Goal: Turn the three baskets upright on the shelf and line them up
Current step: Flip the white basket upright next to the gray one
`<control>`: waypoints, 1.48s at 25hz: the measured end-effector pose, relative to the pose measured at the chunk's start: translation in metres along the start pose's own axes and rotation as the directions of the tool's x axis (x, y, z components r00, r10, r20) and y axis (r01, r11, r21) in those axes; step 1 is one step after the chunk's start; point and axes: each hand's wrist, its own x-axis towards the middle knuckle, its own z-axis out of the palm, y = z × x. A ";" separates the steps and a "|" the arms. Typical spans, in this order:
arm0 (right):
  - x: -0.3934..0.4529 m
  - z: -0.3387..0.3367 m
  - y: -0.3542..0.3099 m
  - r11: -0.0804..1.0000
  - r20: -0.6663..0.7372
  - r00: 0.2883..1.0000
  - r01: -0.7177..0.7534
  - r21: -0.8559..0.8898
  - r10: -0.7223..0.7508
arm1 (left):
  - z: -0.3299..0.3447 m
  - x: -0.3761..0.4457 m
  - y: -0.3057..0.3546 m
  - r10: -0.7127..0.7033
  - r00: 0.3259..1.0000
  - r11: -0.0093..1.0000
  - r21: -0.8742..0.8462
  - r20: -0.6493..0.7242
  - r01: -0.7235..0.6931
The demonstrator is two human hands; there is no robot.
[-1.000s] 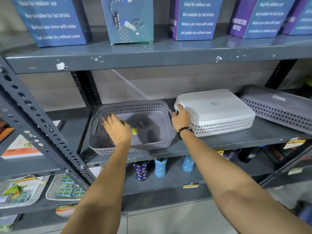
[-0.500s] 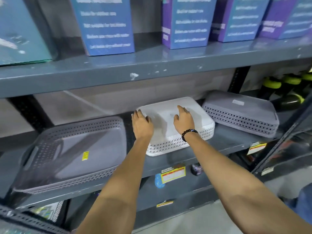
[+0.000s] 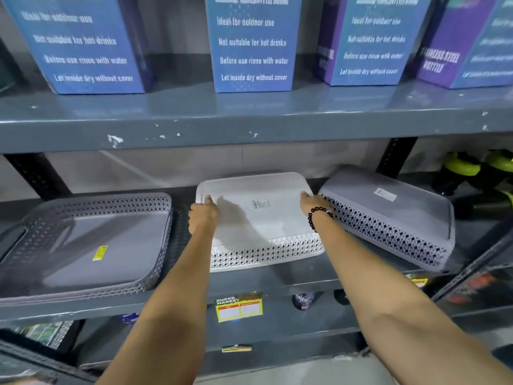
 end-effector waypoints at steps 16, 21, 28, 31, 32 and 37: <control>-0.019 -0.005 0.043 0.283 0.111 0.993 -0.118 0.952 0.042 | -0.088 -0.036 -0.005 0.141 0.953 0.903 -0.359 -0.267 -0.234; -0.010 0.018 0.051 0.651 0.183 0.982 -0.166 0.740 0.042 | -0.071 -0.048 -0.023 0.265 0.923 0.964 0.049 -0.278 -0.262; -0.030 0.020 0.045 0.970 0.085 0.992 0.071 0.232 -0.093 | -0.039 -0.038 -0.053 0.389 0.913 0.675 0.638 0.120 -0.372; -0.034 0.024 0.047 0.983 0.017 0.993 0.110 0.149 -0.114 | -0.033 -0.044 -0.065 0.314 0.929 0.631 0.688 0.195 -0.357; -0.032 0.025 0.047 0.983 -0.007 0.993 0.118 0.141 -0.119 | -0.032 -0.045 -0.067 0.296 0.931 0.628 0.691 0.214 -0.358; -0.030 0.027 0.046 0.988 -0.061 0.992 0.113 0.101 -0.107 | -0.033 -0.053 -0.064 0.191 0.944 0.596 0.732 0.269 -0.329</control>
